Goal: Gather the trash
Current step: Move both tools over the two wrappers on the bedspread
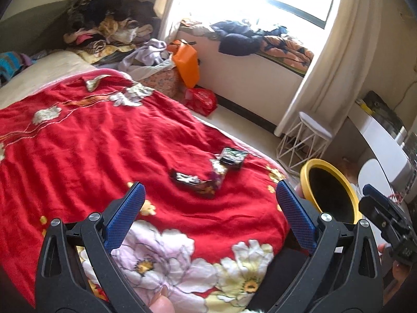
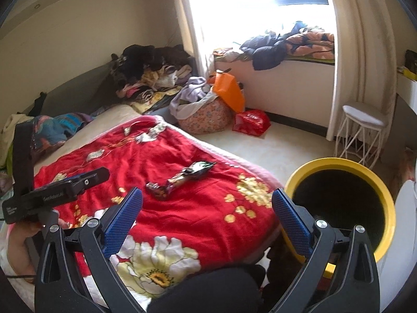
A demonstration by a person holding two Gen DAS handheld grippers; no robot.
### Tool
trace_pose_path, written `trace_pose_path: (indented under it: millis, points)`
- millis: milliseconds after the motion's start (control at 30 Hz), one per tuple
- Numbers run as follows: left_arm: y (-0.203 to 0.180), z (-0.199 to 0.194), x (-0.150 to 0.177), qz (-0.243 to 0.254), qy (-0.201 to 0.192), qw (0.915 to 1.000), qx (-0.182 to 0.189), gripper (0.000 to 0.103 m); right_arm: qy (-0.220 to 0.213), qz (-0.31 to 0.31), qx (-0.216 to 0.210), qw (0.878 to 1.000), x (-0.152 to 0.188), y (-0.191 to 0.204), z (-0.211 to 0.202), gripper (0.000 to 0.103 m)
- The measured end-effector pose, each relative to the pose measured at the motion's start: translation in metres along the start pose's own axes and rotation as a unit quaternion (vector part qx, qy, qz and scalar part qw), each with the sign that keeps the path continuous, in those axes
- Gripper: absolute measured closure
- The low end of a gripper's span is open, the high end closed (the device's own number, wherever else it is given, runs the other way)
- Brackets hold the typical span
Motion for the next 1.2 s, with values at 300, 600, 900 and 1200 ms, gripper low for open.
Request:
trace_pose_path:
  millis: [300,600,900,1200]
  points:
    - [0.04,0.004,0.001,-0.032,0.001,0.9994,-0.015,0.011,0.019,-0.028,-0.025,0.999,-0.01,0.035,0.022,0.006]
    - [0.073,0.021,0.011,-0.067,0.021,0.9975,-0.014,0.011,0.048,-0.055,-0.034,0.997,-0.016,0.062,0.06,0.006]
    - [0.077,0.039,0.02,-0.079,0.036,0.9962,0.007,0.013,0.079,-0.032,-0.024,0.996,-0.025,0.047,0.104,0.006]
    - [0.066,0.067,0.011,-0.096,0.053,0.993,0.044,0.028,0.109,0.035,-0.006,0.993,-0.04,0.007,0.151,0.007]
Point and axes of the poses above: each gripper's, at about its wrist camera, not at the fingertips, and z roughly the way its jaws point, y to its left, x to its underside, the point moved 9 cm from there along z, roughly the way its jaws point, and after that the axes turned 13 degrees about y, right-handed, at the moved point
